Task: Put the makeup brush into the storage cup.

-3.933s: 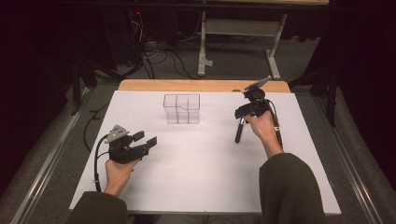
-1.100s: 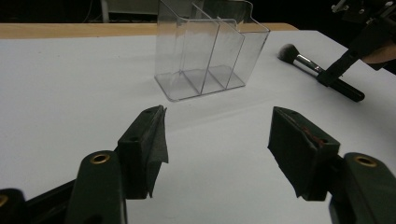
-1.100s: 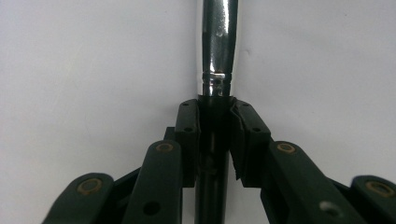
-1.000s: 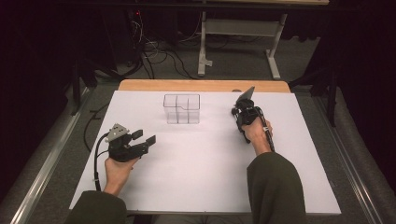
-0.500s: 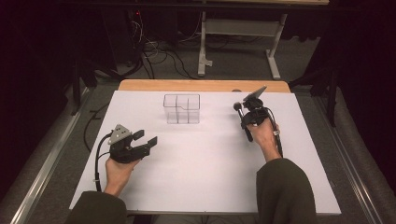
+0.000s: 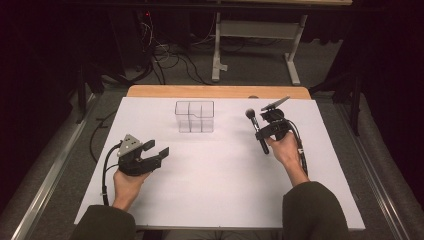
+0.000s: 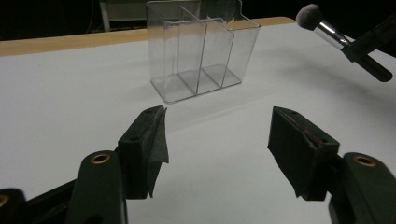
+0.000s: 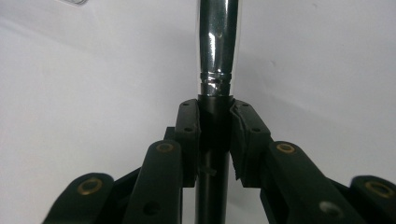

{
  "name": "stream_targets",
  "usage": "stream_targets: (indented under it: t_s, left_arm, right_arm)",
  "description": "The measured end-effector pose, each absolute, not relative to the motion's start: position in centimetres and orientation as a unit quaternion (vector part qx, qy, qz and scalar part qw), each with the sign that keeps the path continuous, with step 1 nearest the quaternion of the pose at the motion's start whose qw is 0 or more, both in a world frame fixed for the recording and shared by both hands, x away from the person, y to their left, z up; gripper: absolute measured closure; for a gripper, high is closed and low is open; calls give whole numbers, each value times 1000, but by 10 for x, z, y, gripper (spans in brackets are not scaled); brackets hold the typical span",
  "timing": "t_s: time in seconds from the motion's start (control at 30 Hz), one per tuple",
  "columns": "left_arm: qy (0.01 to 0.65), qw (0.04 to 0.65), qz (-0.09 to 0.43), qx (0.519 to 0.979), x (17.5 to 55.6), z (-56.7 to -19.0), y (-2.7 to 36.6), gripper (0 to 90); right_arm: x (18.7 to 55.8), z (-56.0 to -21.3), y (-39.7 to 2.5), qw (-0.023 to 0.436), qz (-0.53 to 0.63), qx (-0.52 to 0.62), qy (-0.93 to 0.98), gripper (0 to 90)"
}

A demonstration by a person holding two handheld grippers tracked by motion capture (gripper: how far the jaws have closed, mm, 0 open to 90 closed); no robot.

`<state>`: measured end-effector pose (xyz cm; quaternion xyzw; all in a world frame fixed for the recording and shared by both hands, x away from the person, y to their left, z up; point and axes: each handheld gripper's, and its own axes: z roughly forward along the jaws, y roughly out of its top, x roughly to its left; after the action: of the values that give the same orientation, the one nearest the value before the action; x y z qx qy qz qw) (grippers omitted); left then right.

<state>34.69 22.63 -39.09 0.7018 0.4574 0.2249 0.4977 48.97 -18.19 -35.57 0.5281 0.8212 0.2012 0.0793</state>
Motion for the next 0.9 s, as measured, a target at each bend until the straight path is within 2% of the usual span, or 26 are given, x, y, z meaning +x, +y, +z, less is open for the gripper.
stream_targets:
  t_s: [0.37, 0.9]
  left_arm:
    - [462, 496, 224, 700, 348, -392, 226, 369]
    - [468, 518, 216, 682, 343, -389, 231, 366]
  right_arm:
    - [461, -335, -193, 95, 257, 492, 826, 768]
    - [429, -340, -204, 95, 324, 453, 825, 768]
